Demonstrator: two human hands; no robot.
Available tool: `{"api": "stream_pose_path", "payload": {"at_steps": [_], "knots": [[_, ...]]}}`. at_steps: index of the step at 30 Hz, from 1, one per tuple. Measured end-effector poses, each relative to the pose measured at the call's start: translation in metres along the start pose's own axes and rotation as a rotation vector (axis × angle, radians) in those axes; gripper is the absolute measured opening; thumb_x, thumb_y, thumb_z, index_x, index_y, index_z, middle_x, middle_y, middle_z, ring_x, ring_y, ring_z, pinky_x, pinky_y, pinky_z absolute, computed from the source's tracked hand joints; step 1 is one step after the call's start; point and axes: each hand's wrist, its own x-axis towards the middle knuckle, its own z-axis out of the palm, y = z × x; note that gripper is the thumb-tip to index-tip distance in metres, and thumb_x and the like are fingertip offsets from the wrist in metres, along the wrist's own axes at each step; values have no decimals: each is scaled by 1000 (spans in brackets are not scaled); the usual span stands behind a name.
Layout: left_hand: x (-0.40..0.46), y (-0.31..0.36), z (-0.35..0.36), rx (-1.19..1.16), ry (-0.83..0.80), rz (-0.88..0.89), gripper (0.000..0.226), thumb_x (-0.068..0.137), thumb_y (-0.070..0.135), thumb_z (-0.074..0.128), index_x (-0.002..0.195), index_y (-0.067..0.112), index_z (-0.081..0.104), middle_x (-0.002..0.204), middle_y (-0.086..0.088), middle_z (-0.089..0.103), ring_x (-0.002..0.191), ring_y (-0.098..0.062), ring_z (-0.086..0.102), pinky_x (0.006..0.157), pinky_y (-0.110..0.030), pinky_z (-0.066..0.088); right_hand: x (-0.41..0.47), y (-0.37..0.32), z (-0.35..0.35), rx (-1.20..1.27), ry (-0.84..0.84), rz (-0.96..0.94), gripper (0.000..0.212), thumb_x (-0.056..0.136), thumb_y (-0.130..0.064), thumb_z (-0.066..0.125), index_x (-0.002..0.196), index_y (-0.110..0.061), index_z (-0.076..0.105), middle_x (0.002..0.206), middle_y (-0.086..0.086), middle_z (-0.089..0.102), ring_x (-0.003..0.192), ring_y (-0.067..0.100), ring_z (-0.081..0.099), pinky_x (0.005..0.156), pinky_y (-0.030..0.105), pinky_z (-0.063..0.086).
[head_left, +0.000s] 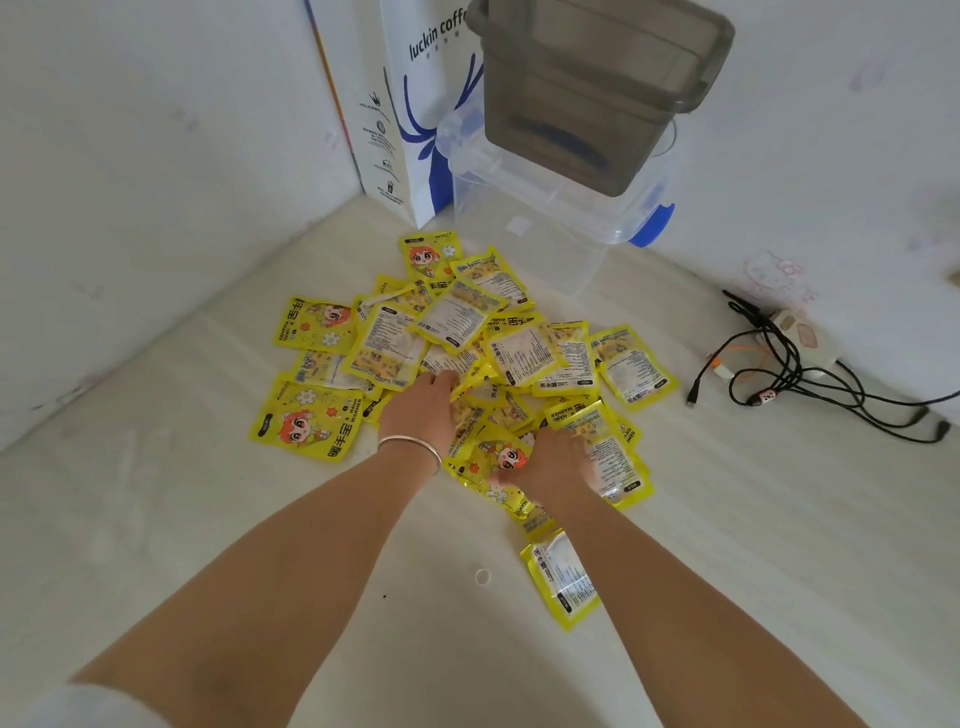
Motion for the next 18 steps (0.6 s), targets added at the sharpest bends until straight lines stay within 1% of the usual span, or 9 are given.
{"api": "stream_pose_path", "payload": {"at_steps": [2, 4, 6, 8, 10, 12, 14, 16, 18], "knots": [[-2, -1, -3, -44, 2, -32, 40, 98, 24, 41, 137, 19, 40, 129, -9, 54, 110, -32, 59, 81, -41, 48, -1, 0, 0, 90, -37, -14, 76, 66, -53, 79, 121, -9, 51, 122, 9, 59, 117, 30, 55, 91, 43, 51], [-4, -1, -8, -116, 5, -83, 40, 98, 24, 41, 137, 16, 41, 127, -12, 56, 115, -33, 56, 84, -42, 47, -4, -1, -2, 123, -60, -74, 76, 70, -46, 78, 127, -9, 44, 122, 9, 59, 115, 30, 57, 88, 41, 50], [-7, -2, -14, -227, 46, -150, 38, 97, 26, 42, 133, 14, 46, 123, -15, 59, 115, -36, 56, 85, -44, 47, -7, -1, -6, 118, -38, -155, 71, 73, -40, 77, 126, -10, 42, 117, 9, 60, 110, 31, 59, 81, 39, 49], [-10, -4, -21, -365, 100, -235, 34, 97, 29, 43, 125, 11, 52, 112, -17, 64, 109, -38, 59, 82, -44, 48, -8, 2, -13, 160, 8, -195, 56, 75, -33, 76, 116, -11, 46, 99, 7, 61, 95, 30, 60, 74, 38, 49], [-14, -5, -29, -517, 143, -309, 26, 95, 26, 48, 113, 9, 57, 97, -17, 65, 100, -40, 61, 74, -39, 45, -8, 12, -24, 287, 30, -183, 42, 75, -25, 76, 101, -9, 48, 84, 3, 54, 83, 25, 54, 69, 38, 48], [-16, -2, -35, -636, 158, -355, 25, 92, 24, 53, 112, 7, 57, 103, -19, 65, 102, -39, 60, 77, -38, 43, -9, 25, -39, 534, 12, -133, 42, 75, -19, 77, 106, -3, 54, 90, 5, 56, 81, 22, 51, 64, 33, 45], [-17, 7, -39, -738, 136, -373, 29, 90, 23, 57, 114, 5, 56, 106, -19, 64, 105, -37, 58, 81, -38, 43, -11, 41, -48, 945, -46, -59, 46, 77, -13, 76, 117, -4, 56, 102, 9, 62, 81, 21, 57, 67, 30, 48], [-18, 21, -38, -865, 86, -384, 34, 88, 24, 60, 115, 3, 56, 102, -14, 62, 105, -35, 58, 80, -36, 43, -16, 57, -51, 1286, -95, -11, 40, 80, -8, 73, 118, -5, 61, 105, 12, 68, 82, 23, 64, 72, 34, 54], [-21, 36, -33, -957, 1, -384, 46, 85, 30, 64, 120, 2, 54, 111, -13, 62, 109, -35, 57, 85, -38, 45, -20, 73, -47, 1529, -131, 25, 37, 82, -5, 68, 119, -5, 63, 104, 12, 70, 86, 27, 68, 79, 40, 57]]}}
